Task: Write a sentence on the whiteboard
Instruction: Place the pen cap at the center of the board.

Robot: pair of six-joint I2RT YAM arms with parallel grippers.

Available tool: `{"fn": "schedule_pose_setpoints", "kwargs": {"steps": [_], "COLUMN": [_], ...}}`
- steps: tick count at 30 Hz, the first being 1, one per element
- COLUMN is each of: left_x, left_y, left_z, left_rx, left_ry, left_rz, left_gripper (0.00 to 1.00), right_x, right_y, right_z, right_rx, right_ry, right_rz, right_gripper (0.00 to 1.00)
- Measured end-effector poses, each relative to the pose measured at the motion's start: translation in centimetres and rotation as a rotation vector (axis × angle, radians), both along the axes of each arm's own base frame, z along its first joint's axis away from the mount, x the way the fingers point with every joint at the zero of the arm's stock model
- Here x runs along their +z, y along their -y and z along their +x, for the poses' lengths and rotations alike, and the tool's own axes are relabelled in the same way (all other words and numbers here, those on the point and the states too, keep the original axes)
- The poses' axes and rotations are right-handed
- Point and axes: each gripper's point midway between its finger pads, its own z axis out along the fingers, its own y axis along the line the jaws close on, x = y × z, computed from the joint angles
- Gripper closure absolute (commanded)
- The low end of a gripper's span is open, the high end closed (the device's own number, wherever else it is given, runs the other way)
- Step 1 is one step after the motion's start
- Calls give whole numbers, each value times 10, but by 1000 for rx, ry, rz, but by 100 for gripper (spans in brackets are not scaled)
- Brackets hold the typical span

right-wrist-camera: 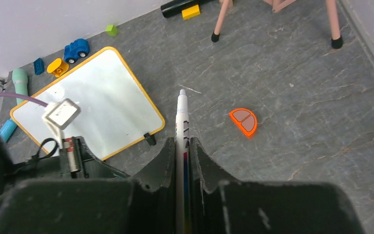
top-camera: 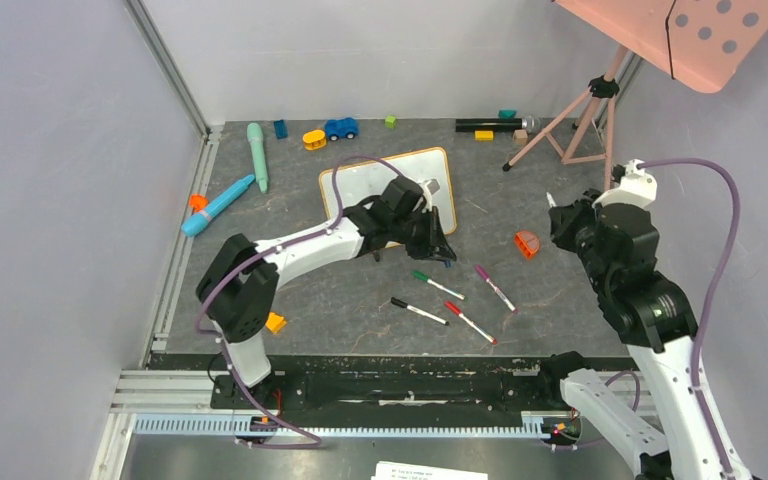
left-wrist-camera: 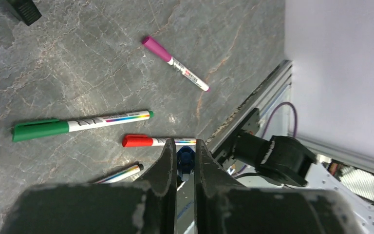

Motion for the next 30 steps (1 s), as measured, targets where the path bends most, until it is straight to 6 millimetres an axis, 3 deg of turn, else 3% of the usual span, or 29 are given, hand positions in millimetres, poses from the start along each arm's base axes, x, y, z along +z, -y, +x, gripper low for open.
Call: {"fn": "schedule_pose_setpoints", "kwargs": {"steps": [4, 11, 18, 21, 25, 26, 27, 30], "left_x": [-19, -39, -42, -44, -50, -52, -55, -63], "left_y": [8, 2, 0, 1, 0, 0, 0, -3], "left_z": [-3, 1, 7, 9, 9, 9, 10, 8], "left_rx": [-29, -1, 27, 34, 42, 42, 46, 56], "left_ry": [7, -4, 4, 8, 8, 6, 6, -6], "left_rz": [62, 136, 170, 179, 197, 204, 211, 243], "left_gripper": [95, 91, 84, 76, 75, 71, 47, 30], "right_x": [5, 0, 0, -1, -2, -2, -2, -2], "right_y": [7, 12, 13, 12, 11, 11, 10, 10], "right_z": [-13, -22, -28, -29, -29, -29, -30, -30], "right_rx": [1, 25, 55, 67, 77, 82, 86, 96], "right_ry": [21, 2, -4, -8, -10, -10, -10, -11], "right_rz": [-26, -94, -135, -143, -152, -154, -154, -162], "right_gripper": [100, 100, 100, 100, 100, 100, 100, 100]}}
